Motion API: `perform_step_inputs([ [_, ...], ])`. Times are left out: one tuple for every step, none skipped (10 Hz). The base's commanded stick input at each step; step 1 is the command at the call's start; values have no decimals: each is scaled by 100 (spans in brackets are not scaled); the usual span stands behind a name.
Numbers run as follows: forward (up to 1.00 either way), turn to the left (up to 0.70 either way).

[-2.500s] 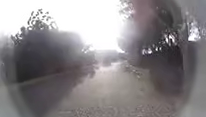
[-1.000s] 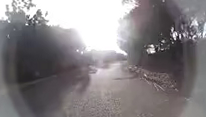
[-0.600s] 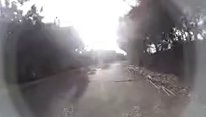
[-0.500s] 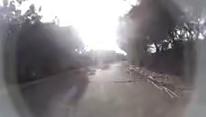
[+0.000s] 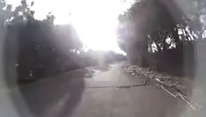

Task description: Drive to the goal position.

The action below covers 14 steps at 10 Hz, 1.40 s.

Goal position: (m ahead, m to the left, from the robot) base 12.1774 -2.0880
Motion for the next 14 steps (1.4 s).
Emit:
perform_step_inputs([
  [100,-27],
  [100,-8],
  [100,0],
  [100,0],
  [100,0],
  [100,0],
  [100,0],
  [100,0],
  [100,0],
  [100,0],
  [100,0],
  [100,0],
  [100,0],
  [100,0],
])
